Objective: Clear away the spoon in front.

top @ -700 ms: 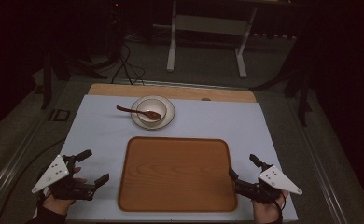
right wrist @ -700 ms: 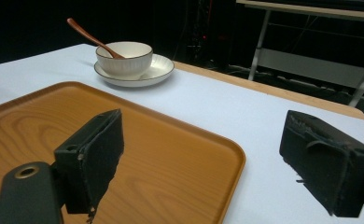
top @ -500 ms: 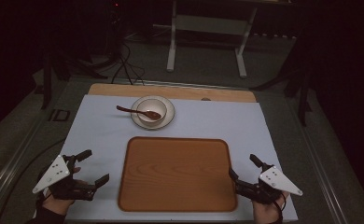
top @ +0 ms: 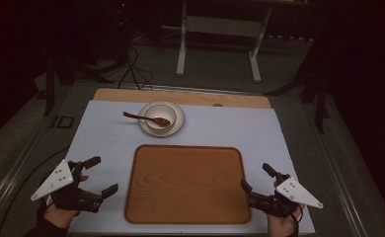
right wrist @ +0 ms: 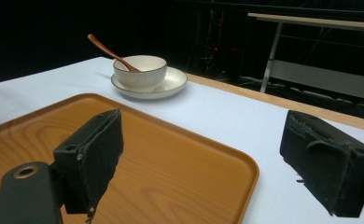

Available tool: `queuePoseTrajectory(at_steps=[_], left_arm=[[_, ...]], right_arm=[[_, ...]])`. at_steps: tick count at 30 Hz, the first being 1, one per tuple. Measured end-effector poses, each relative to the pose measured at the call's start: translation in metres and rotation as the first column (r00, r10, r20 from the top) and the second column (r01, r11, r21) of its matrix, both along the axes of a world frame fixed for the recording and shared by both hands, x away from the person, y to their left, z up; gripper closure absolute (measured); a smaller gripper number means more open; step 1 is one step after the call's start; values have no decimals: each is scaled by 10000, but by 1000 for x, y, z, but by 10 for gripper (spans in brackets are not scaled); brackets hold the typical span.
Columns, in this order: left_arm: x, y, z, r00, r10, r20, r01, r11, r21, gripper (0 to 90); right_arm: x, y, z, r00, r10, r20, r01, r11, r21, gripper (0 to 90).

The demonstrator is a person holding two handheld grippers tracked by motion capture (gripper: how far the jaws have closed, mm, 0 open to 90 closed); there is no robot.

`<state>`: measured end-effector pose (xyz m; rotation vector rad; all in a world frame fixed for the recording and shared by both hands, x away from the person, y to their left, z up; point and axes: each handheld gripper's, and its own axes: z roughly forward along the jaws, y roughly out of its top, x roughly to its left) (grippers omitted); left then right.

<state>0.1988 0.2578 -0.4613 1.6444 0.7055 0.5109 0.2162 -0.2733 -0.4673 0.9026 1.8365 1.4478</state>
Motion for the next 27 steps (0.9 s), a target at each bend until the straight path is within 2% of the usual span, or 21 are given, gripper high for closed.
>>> queuePoseTrajectory(at_steps=[1,2,3,5,9,10,13,16,20,24,27], left_arm=[[0,0,0,10000,0,0,0,10000,0,0],[1,1,5,9995,297,99,-296,9995,-95,0],[1,1,5,9995,297,99,-296,9995,-95,0],[2,3,11,9981,597,125,-593,9979,-266,0],[4,4,17,9984,567,64,-565,9978,-340,0],[5,3,20,9978,657,104,-654,9976,-214,0],[9,2,25,9978,660,-63,-662,9972,-346,0],[20,2,29,9966,708,-430,-734,9954,-617,0],[29,0,31,9951,836,-519,-870,9940,-668,0],[49,-3,31,9896,1207,-784,-1284,9864,-1027,0],[54,-4,30,9886,1314,-735,-1392,9837,-1139,0]], right_arm=[[0,0,0,10000,-17,14,17,10000,-27,133],[0,0,0,10000,-17,36,17,10000,-24,133],[0,0,0,10000,-17,36,17,10000,-24,133],[0,1,0,10000,-22,14,22,10000,-53,132],[0,2,-1,10000,-60,-24,60,10000,-78,132],[0,2,-1,10000,-36,-44,36,10000,-65,130],[0,2,-1,10000,-39,-84,38,10000,-88,130],[1,3,-2,9998,-53,-211,50,9999,-143,129],[0,4,-1,9998,-24,-191,21,9999,-131,129],[1,4,-2,9997,56,-243,-58,10000,-45,129],[0,5,-2,9998,64,-200,-65,10000,-50,129]])
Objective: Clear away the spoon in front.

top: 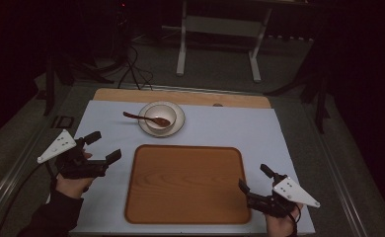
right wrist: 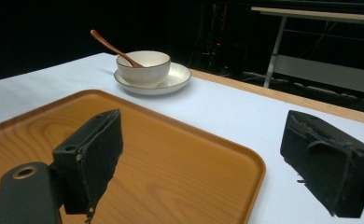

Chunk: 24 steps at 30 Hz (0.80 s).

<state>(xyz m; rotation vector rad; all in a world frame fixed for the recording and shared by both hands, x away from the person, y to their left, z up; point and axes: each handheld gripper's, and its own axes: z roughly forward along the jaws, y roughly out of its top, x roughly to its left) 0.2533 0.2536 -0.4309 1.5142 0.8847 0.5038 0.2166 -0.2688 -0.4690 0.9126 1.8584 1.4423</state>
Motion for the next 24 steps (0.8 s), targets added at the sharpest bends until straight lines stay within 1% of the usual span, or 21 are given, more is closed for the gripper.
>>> queuePoseTrajectory(at_steps=[2,3,4,5,6,7,8,9,11,12,13,14,15,17,18,20,21,23,24], left_arm=[[9,-2,-1,9999,81,-77,-82,10000,-37,0],[9,-2,-1,9999,81,-77,-82,10000,-37,0],[16,-2,-2,9998,127,-153,-128,9999,-77,0],[19,-3,-3,9997,160,-159,-163,9998,-144,0],[19,-3,-3,9997,160,-159,-163,9998,-144,0],[24,-3,-3,9995,239,-222,-243,9995,-221,0],[30,-2,-3,9991,301,-305,-315,9985,-456,0],[34,-1,-3,9987,379,-347,-398,9977,-557,0],[39,-2,-3,9981,466,-410,-491,9969,-618,1],[39,-2,-3,9981,466,-410,-491,9969,-618,0],[46,-1,-3,9974,543,-481,-575,9962,-661,1],[46,-1,-3,9974,543,-481,-575,9962,-661,1],[50,-1,-3,9966,659,-500,-693,9952,-690,1],[56,1,-5,9954,726,-621,-781,9926,-928,9],[62,3,-7,9925,960,-764,-1039,9888,-1074,9],[70,5,-9,9894,1148,-892,-1244,9861,-1103,10],[70,5,-9,9894,1148,-892,-1244,9861,-1103,12],[76,6,-11,9875,1261,-942,-1365,9840,-1143,27],[83,7,-14,9851,1356,-1059,-1487,9806,-1278,29]], right_arm=[[0,0,0,10000,3,-26,-3,10000,-22,129],[0,1,0,10000,-20,-40,19,10000,-38,129],[0,1,0,10000,13,-56,-14,10000,-35,128],[0,2,0,10000,34,-71,-34,10000,-31,128],[-1,2,0,10000,40,-75,-40,10000,-54,127],[-1,2,0,10000,50,-69,-51,10000,-84,125],[-1,3,0,9999,79,-62,-80,9999,-86,125],[-1,3,0,9999,90,-69,-90,9999,-76,124],[-2,4,1,10000,43,-15,-43,9999,-134,123],[-2,4,1,10000,60,22,-59,9999,-131,119],[-2,4,1,10000,59,49,-58,9999,-121,119],[-2,4,1,10000,59,49,-58,9999,-121,119],[-2,4,2,10000,46,45,-45,9999,-154,118],[-2,5,2,10000,78,29,-77,9998,-182,116],[-3,5,2,9999,112,21,-111,9998,-188,116],[-3,7,3,9997,226,43,-225,9993,-290,115],[-3,8,3,9997,247,59,-245,9992,-318,115],[-4,8,3,9996,282,74,-280,9991,-324,115],[-4,9,3,9995,310,79,-307,9989,-359,115]])
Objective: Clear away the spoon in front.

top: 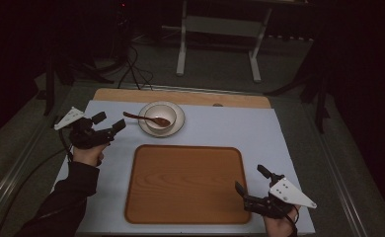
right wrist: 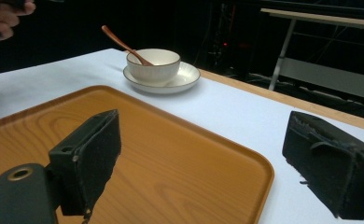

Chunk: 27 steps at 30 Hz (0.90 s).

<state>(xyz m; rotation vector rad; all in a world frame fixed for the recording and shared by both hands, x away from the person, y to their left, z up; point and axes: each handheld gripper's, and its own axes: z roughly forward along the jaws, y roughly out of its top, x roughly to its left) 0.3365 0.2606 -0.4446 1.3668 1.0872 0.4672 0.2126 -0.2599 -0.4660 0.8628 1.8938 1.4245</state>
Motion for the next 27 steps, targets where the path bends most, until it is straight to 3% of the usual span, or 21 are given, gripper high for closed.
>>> queuePoseTrajectory(at_steps=[7,12,16,23,27], left_arm=[[22,2,-16,9978,431,-509,-477,9945,-931,94],[37,-2,-31,9922,635,-1072,-770,9889,-1270,142],[46,-7,-41,9875,755,-1384,-918,9890,-1158,156],[56,-11,-52,9771,1048,-1851,-1302,9828,-1308,189],[62,-16,-58,9661,1233,-2267,-1574,9777,-1387,232]], right_arm=[[0,1,0,9999,94,-64,-95,9999,-36,116],[-1,1,1,10000,45,54,-45,10000,-34,117],[-2,1,2,9999,76,73,-76,10000,-19,125],[-4,3,2,9998,174,119,-173,9998,-86,136],[-5,5,3,9995,289,93,-287,9995,-155,152]])
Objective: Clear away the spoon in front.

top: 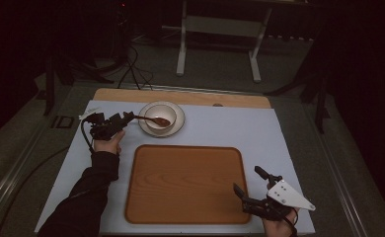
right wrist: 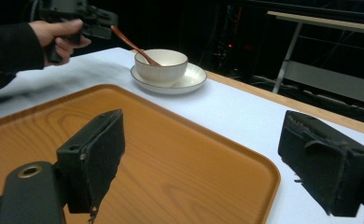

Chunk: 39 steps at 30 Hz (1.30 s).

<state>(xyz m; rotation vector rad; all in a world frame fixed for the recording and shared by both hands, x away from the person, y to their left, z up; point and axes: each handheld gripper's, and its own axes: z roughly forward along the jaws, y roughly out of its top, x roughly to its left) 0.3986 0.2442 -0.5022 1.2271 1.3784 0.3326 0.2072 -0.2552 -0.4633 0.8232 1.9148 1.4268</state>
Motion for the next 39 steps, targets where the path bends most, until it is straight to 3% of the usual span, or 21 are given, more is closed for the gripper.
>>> queuePoseTrajectory(at_steps=[11,13,16,19,28,36,39], left_arm=[[6,-3,-9,9988,407,-264,-436,9923,-1163,488],[6,-6,-9,9987,513,-64,-517,9929,-1069,544],[7,-10,-11,9991,417,-70,-423,9918,-1208,580],[9,-11,-15,9991,397,-120,-410,9884,-1464,621],[10,-12,-21,9990,414,-190,-445,9750,-2178,771],[9,-12,-19,9987,496,-110,-508,9764,-2100,827],[9,-12,-17,9994,334,125,-298,9751,-2197,829]], right_arm=[[1,-2,-2,9998,-87,-155,90,9998,179,107],[2,-3,-2,9997,-97,-202,101,9997,207,104],[3,-2,-4,9994,-244,-244,248,9995,195,102],[3,-1,-4,9977,-665,-93,667,9975,249,101],[4,-1,-5,9983,-554,-178,561,9978,358,100],[5,0,-6,9988,-442,-189,448,9985,306,101],[5,1,-6,9991,-403,-130,406,9989,217,101]])
